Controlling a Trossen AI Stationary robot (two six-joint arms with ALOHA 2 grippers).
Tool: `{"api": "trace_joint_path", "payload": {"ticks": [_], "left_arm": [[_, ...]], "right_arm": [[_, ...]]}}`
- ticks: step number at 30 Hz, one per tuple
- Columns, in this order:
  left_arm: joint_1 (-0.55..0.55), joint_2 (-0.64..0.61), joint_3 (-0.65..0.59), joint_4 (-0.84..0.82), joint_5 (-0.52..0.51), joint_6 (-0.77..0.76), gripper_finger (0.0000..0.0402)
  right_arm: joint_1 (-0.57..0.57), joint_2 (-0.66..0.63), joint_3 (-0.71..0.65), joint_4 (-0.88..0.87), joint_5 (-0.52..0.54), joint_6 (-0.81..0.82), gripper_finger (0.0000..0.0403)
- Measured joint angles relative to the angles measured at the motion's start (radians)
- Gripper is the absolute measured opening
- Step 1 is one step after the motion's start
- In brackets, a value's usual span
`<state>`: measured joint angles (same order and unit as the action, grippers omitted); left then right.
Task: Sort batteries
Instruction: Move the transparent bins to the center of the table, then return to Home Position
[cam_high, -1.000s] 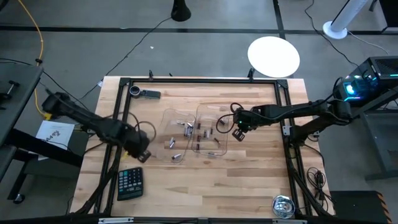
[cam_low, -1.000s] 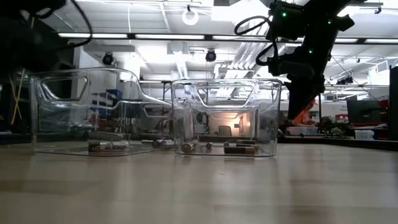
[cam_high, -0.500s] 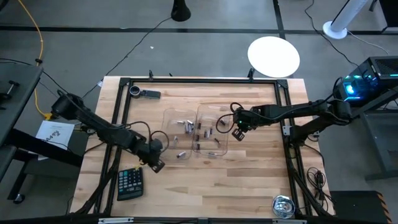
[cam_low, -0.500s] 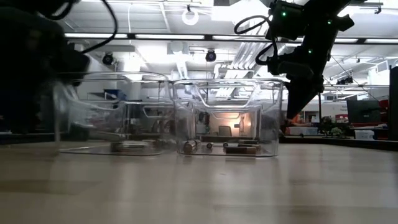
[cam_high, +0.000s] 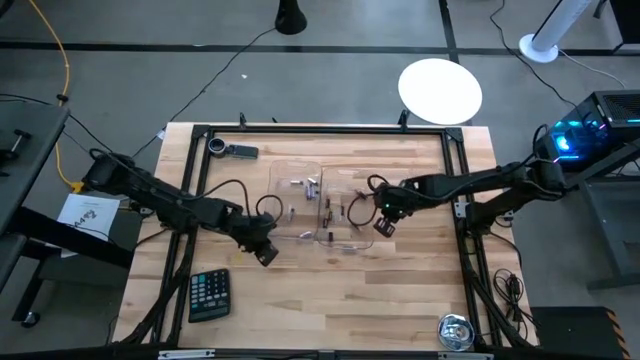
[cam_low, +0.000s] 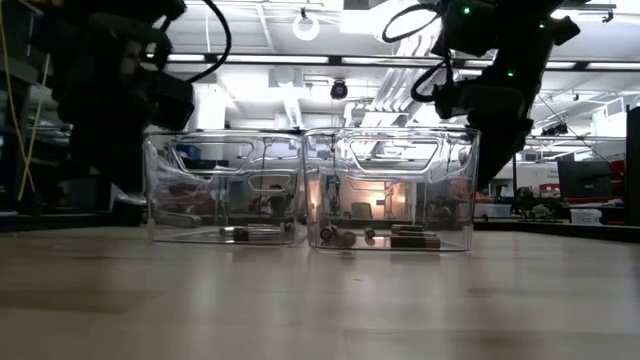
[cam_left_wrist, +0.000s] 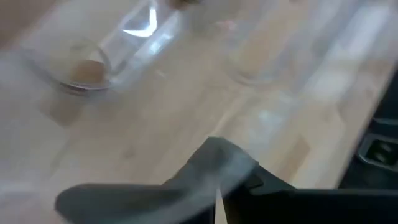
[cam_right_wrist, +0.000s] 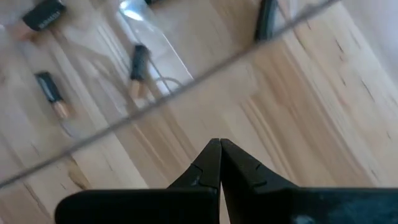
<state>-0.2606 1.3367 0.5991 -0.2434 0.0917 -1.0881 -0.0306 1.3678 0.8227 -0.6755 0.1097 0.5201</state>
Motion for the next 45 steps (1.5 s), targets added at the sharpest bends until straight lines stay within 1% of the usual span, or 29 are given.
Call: {"api": "trace_joint_path", "payload": {"ticks": [3, 5, 6, 8, 9, 11, 13, 14, 15, 16, 18, 22, 24, 27, 31, 34, 35, 37, 40, 42, 43, 45], "left_arm": [[-0.014, -0.036, 0.000, -0.002, 0.063, 0.028, 0.0000], [-0.038, -0.089, 0.000, -0.029, 0.071, 0.039, 0.0000], [-0.054, -0.125, 0.000, -0.046, 0.057, 0.047, 0.0000], [-0.096, -0.208, 0.000, -0.070, -0.022, 0.076, 0.0000], [-0.118, -0.256, 0.000, -0.078, -0.079, 0.098, 0.0000], [-0.162, -0.349, 0.000, -0.079, -0.223, 0.158, 0.0000], [-0.190, -0.427, -0.006, -0.062, -0.371, 0.246, 0.0000], [-0.190, -0.462, -0.022, -0.033, -0.421, 0.294, 0.0000], [-0.181, -0.499, -0.047, 0.010, -0.456, 0.343, 0.0000], [-0.162, -0.528, -0.075, 0.064, -0.465, 0.386, 0.0000], [-0.110, -0.579, -0.149, 0.185, -0.438, 0.460, 0.0000], [0.025, -0.639, -0.309, 0.475, -0.317, 0.543, 0.0000], [0.087, -0.651, -0.370, 0.583, -0.259, 0.546, 0.0000], [0.137, -0.677, -0.436, 0.669, -0.200, 0.523, 0.0000], [0.143, -0.702, -0.513, 0.670, -0.193, 0.519, 0.0000], [0.143, -0.721, -0.568, 0.692, -0.191, 0.481, 0.0000], [0.143, -0.722, -0.584, 0.712, -0.192, 0.462, 0.0000], [0.143, -0.727, -0.588, 0.683, -0.214, 0.439, 0.0000], [0.143, -0.733, -0.587, 0.692, -0.265, 0.443, 0.0000], [0.143, -0.734, -0.587, 0.681, -0.307, 0.432, 0.0000], [0.143, -0.733, -0.587, 0.675, -0.328, 0.429, 0.0000], [0.143, -0.733, -0.587, 0.674, -0.344, 0.427, 0.0000]], "right_arm": [[0.014, -0.009, 0.000, -0.076, 0.019, 0.028, 0.0000], [0.025, -0.027, 0.000, -0.169, 0.027, 0.051, 0.0000], [0.032, -0.040, 0.000, -0.210, 0.041, 0.063, 0.0000], [0.050, -0.077, 0.000, -0.275, 0.066, 0.086, 0.0000], [0.058, -0.100, 0.000, -0.293, 0.075, 0.102, 0.0000], [0.071, -0.150, 0.000, -0.294, 0.080, 0.140, 0.0000], [0.077, -0.198, 0.000, -0.263, 0.081, 0.188, 0.0000], [0.078, -0.222, 0.000, -0.231, 0.082, 0.209, 0.0000], [0.079, -0.241, 0.000, -0.193, 0.082, 0.226, 0.0000], [0.079, -0.258, 0.000, -0.153, 0.082, 0.241, 0.0000], [0.079, -0.284, 0.000, -0.068, 0.081, 0.262, 0.0000], [0.077, -0.319, 0.000, 0.057, 0.081, 0.288, 0.0000], [0.077, -0.333, 0.000, 0.088, 0.080, 0.295, 0.0000], [0.077, -0.354, 0.000, 0.090, 0.079, 0.338, 0.0000], [0.089, -0.391, 0.000, 0.033, 0.078, 0.380, 0.0000], [0.114, -0.424, 0.000, -0.019, 0.080, 0.395, 0.0000], [0.126, -0.438, 0.000, -0.045, 0.088, 0.403, 0.0000], [0.152, -0.465, 0.000, -0.103, 0.119, 0.421, 0.0000], [0.190, -0.517, -0.006, -0.178, 0.192, 0.423, 0.0000], [0.202, -0.568, -0.041, -0.162, 0.231, 0.412, 0.0000], [0.202, -0.601, -0.074, -0.120, 0.234, 0.390, 0.0000], [0.190, -0.680, -0.171, 0.027, 0.227, 0.335, 0.0000]]}}
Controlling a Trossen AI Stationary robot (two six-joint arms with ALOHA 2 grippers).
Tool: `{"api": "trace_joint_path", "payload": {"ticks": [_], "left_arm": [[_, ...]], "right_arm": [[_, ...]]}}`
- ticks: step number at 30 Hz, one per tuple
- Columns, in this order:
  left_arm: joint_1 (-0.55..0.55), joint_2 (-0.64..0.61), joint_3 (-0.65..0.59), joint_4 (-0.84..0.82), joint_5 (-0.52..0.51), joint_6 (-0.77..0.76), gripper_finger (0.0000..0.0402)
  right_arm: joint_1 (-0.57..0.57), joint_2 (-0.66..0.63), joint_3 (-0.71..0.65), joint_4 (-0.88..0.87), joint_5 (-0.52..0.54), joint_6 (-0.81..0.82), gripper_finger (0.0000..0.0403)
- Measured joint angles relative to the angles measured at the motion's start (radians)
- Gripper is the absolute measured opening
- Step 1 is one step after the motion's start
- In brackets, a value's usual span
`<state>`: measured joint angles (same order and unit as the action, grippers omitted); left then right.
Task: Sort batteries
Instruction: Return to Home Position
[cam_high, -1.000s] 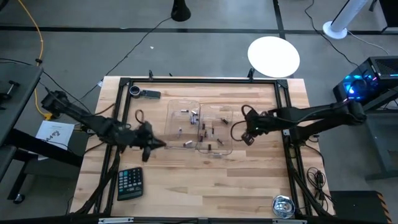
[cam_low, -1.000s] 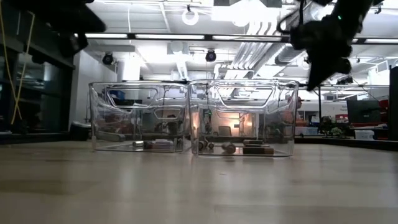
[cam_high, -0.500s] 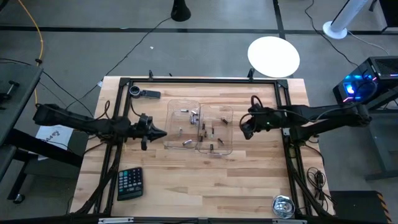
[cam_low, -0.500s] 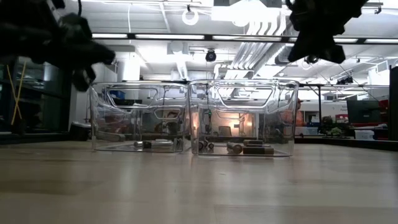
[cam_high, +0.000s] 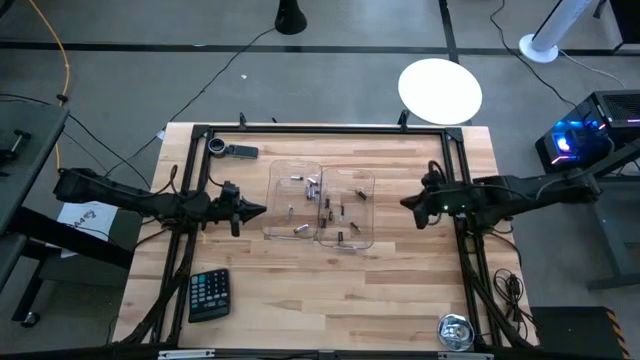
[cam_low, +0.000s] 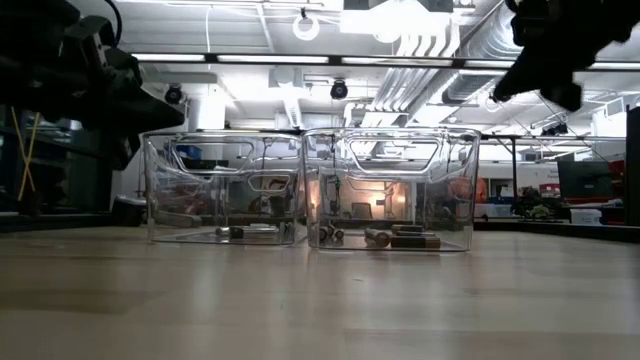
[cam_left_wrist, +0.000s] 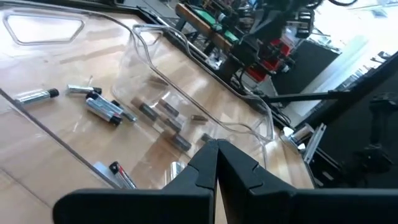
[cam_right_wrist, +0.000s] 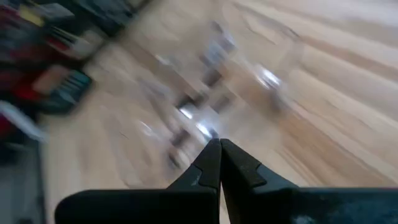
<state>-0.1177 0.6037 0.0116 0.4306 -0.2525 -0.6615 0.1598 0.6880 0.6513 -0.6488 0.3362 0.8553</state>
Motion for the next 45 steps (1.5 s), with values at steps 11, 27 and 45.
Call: {"api": "trace_joint_path", "payload": {"ticks": [11, 27, 45], "left_arm": [[0.000, 0.001, 0.000, -0.012, 0.004, 0.001, 0.0000], [0.000, -0.351, 0.000, -0.251, 0.004, 0.002, 0.0000], [0.038, -0.600, 0.000, -0.278, 0.005, 0.003, 0.0000]], "right_arm": [[-0.207, -0.194, -0.513, 0.957, -0.294, -0.391, 0.0000], [-0.239, -0.187, -0.634, 0.661, -0.191, -0.235, 0.0000], [-0.159, -0.688, -0.641, 0.863, -0.216, -0.226, 0.0000]]}}
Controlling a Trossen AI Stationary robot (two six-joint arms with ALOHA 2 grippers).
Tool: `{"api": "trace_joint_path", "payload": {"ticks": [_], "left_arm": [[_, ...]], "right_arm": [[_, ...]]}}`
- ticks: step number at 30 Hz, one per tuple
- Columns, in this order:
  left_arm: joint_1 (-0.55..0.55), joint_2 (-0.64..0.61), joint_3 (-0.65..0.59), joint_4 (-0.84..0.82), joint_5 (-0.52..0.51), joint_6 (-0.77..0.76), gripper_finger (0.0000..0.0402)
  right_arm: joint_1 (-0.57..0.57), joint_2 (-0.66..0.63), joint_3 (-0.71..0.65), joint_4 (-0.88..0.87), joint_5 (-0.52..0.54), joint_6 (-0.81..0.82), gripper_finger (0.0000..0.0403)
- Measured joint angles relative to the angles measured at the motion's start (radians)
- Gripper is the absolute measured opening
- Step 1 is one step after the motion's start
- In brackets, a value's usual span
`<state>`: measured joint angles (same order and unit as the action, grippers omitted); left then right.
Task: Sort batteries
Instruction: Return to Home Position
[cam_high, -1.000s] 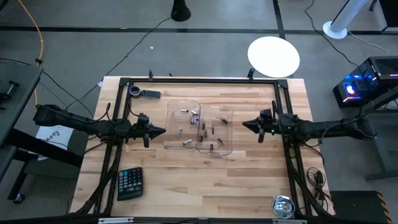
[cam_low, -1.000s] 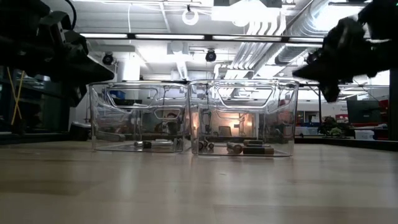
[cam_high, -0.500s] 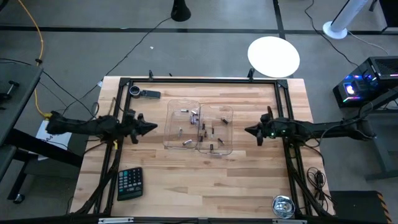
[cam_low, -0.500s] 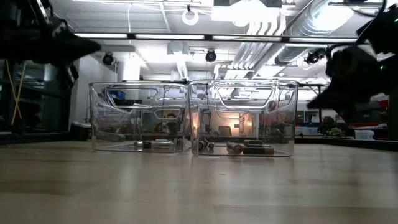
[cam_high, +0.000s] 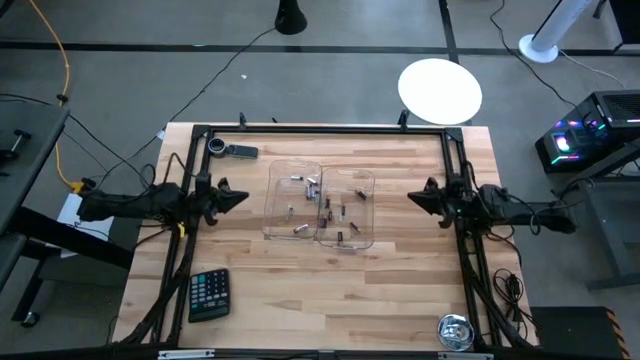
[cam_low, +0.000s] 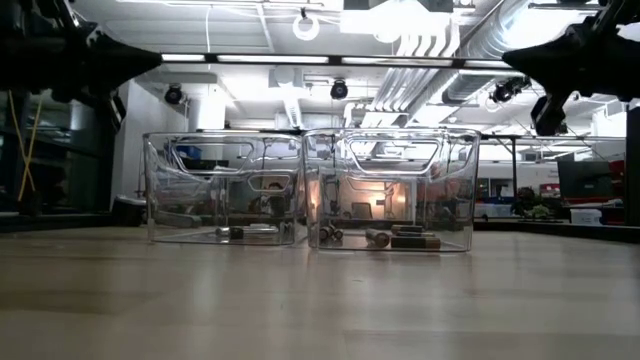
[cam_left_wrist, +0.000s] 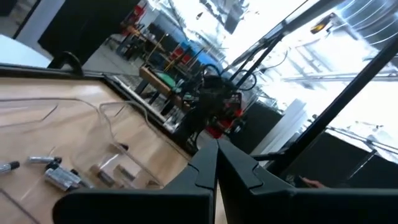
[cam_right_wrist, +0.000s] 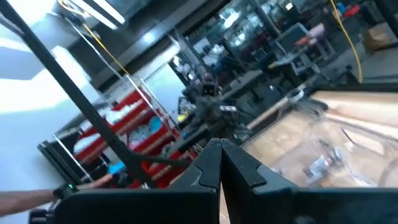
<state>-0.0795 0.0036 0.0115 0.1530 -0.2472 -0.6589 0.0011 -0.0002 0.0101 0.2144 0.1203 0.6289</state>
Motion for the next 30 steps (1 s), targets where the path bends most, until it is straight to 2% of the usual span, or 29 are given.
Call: {"api": "trace_joint_path", "payload": {"ticks": [11, 30], "left_arm": [[0.000, 0.000, 0.000, -0.027, 0.002, -0.001, 0.0000], [0.000, 0.001, 0.000, -0.029, 0.001, -0.002, 0.0000]], "right_arm": [[-0.001, 0.000, 0.000, -0.084, -0.002, 0.000, 0.0000], [-0.001, 0.014, -0.001, -0.122, -0.002, 0.000, 0.0000]]}}
